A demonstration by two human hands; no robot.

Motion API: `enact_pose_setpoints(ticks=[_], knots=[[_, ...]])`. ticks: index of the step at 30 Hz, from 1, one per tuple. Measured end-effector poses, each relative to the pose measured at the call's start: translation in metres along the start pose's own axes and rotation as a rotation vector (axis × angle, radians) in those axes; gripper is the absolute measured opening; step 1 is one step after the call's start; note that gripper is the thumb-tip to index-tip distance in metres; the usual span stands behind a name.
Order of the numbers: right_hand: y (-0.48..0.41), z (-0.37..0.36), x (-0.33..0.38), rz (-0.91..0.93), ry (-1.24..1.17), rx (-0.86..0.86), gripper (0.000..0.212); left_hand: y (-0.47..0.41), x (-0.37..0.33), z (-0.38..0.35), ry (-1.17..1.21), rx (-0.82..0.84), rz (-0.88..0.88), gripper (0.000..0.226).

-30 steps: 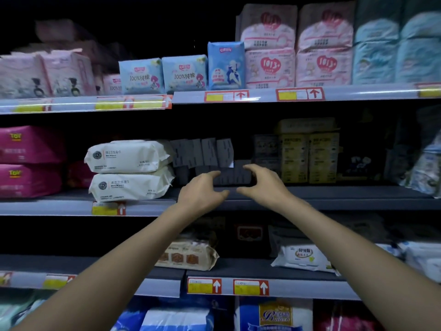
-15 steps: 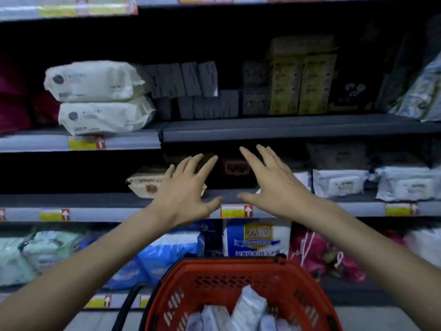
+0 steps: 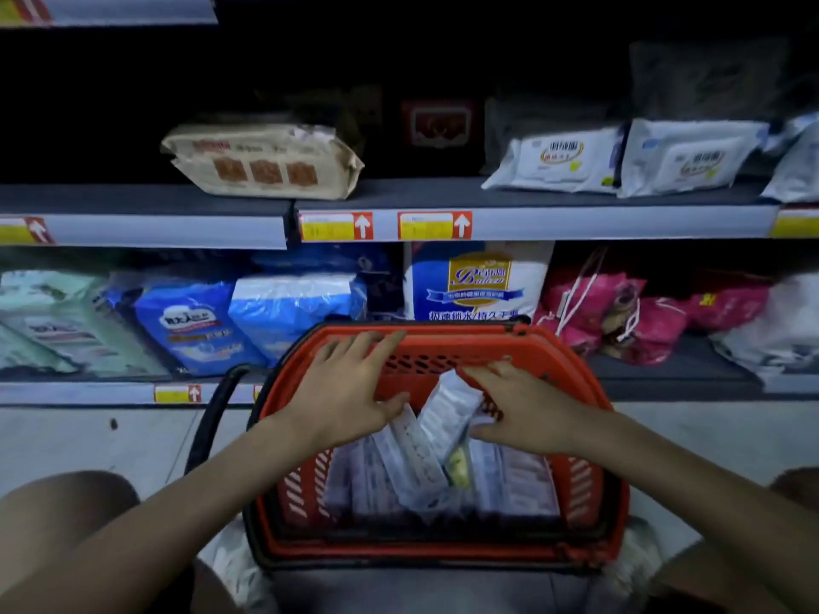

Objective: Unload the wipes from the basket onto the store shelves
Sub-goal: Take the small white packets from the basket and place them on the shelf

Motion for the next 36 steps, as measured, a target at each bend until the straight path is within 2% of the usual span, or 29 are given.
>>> enact_pose_setpoints(ticks=[3, 8, 13, 18, 22, 27, 32, 36], knots=[[-0.02, -0.028, -0.018, -0.05, -0.041, 0.056, 0.092, -0.001, 0.001, -0.035, 0.029, 0.103, 0.03, 0.094], [-0.053, -0.056, -0.034, -0.142, 0.009, 0.07, 0.082, -0.013, -0.009, -0.072, 0.033, 0.213, 0.011, 0.078], [-0.076, -0.072, -0.042, -0.224, -0.043, 0.034, 0.088, -0.017, -0.01, -0.095, 0.015, 0.302, 0.018, 0.073], [-0.098, -0.078, -0.053, -0.307, -0.182, 0.002, 0.079, -0.023, -0.005, -0.098, 0.036, 0.31, 0.03, 0.071], [-0.108, -0.085, -0.057, -0.35, -0.321, -0.02, 0.087, -0.024, -0.001, -0.098, 0.043, 0.313, 0.034, 0.071], [-0.116, -0.088, -0.063, -0.393, -0.335, -0.064, 0.09, -0.021, 0.005, -0.1, 0.035, 0.319, 0.036, 0.072], [-0.117, -0.099, -0.067, -0.485, -0.364, 0.05, 0.104, -0.017, 0.008, -0.101, 0.057, 0.316, 0.044, 0.07], [-0.109, -0.11, -0.061, -0.536, -0.273, 0.113, 0.095, -0.016, 0.008, -0.099, 0.051, 0.308, 0.045, 0.068]])
Point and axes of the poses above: each hand's wrist, its own y-axis away from the middle knuckle, its own z-axis out of the back of the hand, x = y × z, the point moved 7 cm from there along -y, towards the middle knuckle, and after that the axes turned 1 degree about -y, right-handed, at the moved point
